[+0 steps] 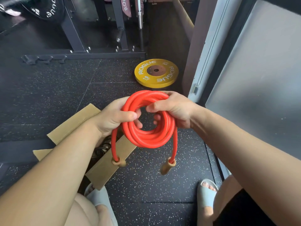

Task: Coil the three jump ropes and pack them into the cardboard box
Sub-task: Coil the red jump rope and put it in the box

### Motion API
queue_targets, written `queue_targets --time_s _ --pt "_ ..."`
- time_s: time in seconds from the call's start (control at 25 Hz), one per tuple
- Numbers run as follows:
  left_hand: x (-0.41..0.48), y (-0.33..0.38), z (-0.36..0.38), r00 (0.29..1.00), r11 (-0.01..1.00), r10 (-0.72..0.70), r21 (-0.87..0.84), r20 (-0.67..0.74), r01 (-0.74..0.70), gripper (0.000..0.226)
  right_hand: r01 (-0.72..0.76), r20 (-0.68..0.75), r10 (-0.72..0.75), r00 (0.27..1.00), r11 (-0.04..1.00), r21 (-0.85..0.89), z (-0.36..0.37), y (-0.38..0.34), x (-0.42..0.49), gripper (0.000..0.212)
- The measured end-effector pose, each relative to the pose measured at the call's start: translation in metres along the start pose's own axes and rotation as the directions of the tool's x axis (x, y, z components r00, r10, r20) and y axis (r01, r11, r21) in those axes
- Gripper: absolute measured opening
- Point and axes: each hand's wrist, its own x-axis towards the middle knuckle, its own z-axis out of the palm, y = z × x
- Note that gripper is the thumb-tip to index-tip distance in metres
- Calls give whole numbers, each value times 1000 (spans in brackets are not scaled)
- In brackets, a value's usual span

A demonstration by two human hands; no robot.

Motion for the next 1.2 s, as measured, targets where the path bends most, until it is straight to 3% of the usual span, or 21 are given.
queue_targets --time_s 0.16,0.28,0.4,0.52,0.64,0.72,0.88,1.0,1.12,1.2 --pt "11 -3 11 986 985 38 175 -161 -10 55 53 -175 -77 982 989 -136 0 0 4 22" --pt "12 -3 18 987 978 63 206 -145 -32 56 57 -199 -91 976 983 -172 -6 -2 6 33" --pt "10 2 12 996 997 -67 32 -60 69 49 55 -165 -81 983 987 -153 -9 -6 6 28" --pt "2 -7 16 979 939 -168 -282 120 196 49 39 -105 -53 993 991 -129 -7 -4 3 26" --pt "-4 -17 22 947 771 -55 -590 317 242 43 44 -44 -48 998 995 -88 -6 -3 3 35" --pt "-6 -14 28 937 737 23 -639 349 220 36 90 3 -90 996 995 -52 -8 -7 2 40" --pt "-9 2 42 973 787 49 -609 225 102 39 215 56 -214 975 976 -18 -16 -10 0 39" --pt "-9 13 48 999 863 28 -505 42 -3 32 281 11 -281 960 958 -54 -21 -1 6 49" --pt "-6 21 36 986 895 55 -430 -158 -119 30 160 -80 -192 978 939 -304 -29 17 8 100" --pt "-5 26 19 957 883 74 -428 -280 -193 29 -16 -104 -35 994 894 -448 -39 35 8 97"
